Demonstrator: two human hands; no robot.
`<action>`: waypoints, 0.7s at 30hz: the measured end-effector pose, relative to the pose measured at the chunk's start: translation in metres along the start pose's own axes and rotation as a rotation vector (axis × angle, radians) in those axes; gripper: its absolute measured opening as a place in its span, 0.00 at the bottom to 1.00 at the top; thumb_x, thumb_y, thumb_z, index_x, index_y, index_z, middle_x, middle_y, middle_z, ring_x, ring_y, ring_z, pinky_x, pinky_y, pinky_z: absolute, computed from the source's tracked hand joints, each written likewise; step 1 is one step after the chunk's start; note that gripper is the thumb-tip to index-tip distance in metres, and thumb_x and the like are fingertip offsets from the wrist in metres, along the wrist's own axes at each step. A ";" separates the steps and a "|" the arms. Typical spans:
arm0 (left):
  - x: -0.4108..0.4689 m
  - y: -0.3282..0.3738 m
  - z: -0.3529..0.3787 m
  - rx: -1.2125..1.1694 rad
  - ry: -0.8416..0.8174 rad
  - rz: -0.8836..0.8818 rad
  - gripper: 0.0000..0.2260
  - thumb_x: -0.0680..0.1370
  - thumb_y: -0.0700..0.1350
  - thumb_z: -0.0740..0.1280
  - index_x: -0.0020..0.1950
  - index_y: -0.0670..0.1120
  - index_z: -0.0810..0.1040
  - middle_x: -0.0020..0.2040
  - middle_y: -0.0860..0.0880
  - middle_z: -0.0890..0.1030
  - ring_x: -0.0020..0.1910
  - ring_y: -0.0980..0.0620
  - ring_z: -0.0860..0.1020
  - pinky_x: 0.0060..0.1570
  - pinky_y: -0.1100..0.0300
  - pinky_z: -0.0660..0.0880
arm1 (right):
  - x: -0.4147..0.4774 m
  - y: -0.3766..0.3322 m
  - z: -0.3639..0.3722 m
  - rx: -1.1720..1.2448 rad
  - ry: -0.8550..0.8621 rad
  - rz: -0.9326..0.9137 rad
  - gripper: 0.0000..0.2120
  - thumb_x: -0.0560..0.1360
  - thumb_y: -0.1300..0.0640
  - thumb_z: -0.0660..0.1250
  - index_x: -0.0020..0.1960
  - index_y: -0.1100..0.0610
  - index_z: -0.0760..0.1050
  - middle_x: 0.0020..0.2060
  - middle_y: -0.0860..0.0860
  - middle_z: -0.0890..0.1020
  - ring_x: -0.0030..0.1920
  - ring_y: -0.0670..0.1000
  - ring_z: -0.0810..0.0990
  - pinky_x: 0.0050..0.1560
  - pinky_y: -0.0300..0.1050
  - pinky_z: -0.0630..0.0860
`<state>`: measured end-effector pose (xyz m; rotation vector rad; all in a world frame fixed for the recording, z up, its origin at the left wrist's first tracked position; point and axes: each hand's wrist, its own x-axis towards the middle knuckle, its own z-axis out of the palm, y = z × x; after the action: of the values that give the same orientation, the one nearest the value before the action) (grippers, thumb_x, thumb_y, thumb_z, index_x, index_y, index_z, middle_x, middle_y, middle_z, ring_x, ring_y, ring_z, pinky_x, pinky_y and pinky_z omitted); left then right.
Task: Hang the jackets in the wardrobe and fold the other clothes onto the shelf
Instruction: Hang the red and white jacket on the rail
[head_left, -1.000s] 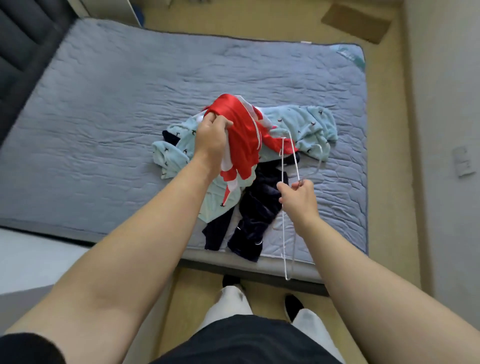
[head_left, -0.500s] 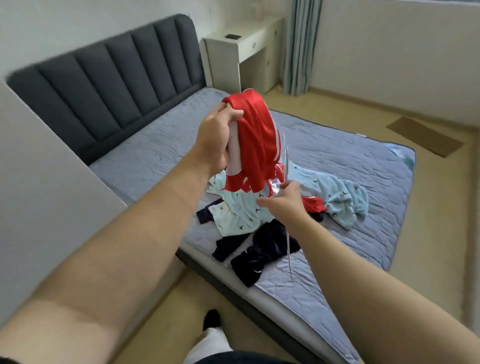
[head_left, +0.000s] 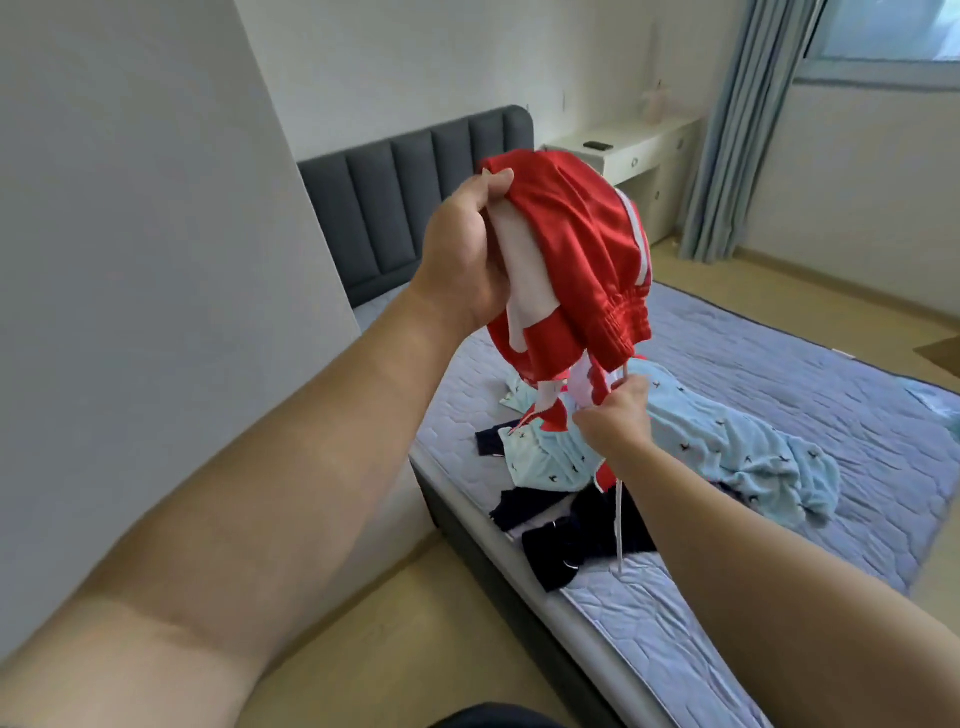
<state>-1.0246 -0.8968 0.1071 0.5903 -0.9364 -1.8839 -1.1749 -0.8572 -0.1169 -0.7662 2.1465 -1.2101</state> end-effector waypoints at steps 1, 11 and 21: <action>-0.006 0.005 0.001 -0.018 -0.011 -0.006 0.21 0.83 0.43 0.59 0.74 0.34 0.70 0.70 0.34 0.74 0.69 0.36 0.74 0.69 0.42 0.72 | -0.003 0.002 0.001 -0.008 -0.004 0.018 0.22 0.70 0.61 0.71 0.56 0.54 0.61 0.49 0.54 0.75 0.51 0.57 0.80 0.48 0.56 0.80; -0.101 0.056 -0.032 -0.051 -0.038 0.135 0.17 0.83 0.44 0.57 0.58 0.35 0.82 0.58 0.35 0.83 0.58 0.39 0.82 0.63 0.47 0.78 | -0.085 -0.037 0.045 -0.015 -0.037 -0.107 0.12 0.77 0.58 0.61 0.58 0.62 0.70 0.50 0.60 0.81 0.50 0.62 0.81 0.48 0.55 0.79; -0.172 0.066 -0.154 -0.065 0.465 0.237 0.16 0.82 0.47 0.62 0.63 0.39 0.79 0.61 0.37 0.82 0.63 0.38 0.80 0.63 0.42 0.77 | -0.186 -0.074 0.034 0.064 -0.098 -0.223 0.07 0.73 0.59 0.57 0.51 0.55 0.70 0.42 0.53 0.77 0.45 0.57 0.77 0.45 0.52 0.75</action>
<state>-0.8000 -0.8190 0.0711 0.7982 -0.6077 -1.4715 -1.0084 -0.7765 -0.0326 -1.0365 1.9737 -1.3168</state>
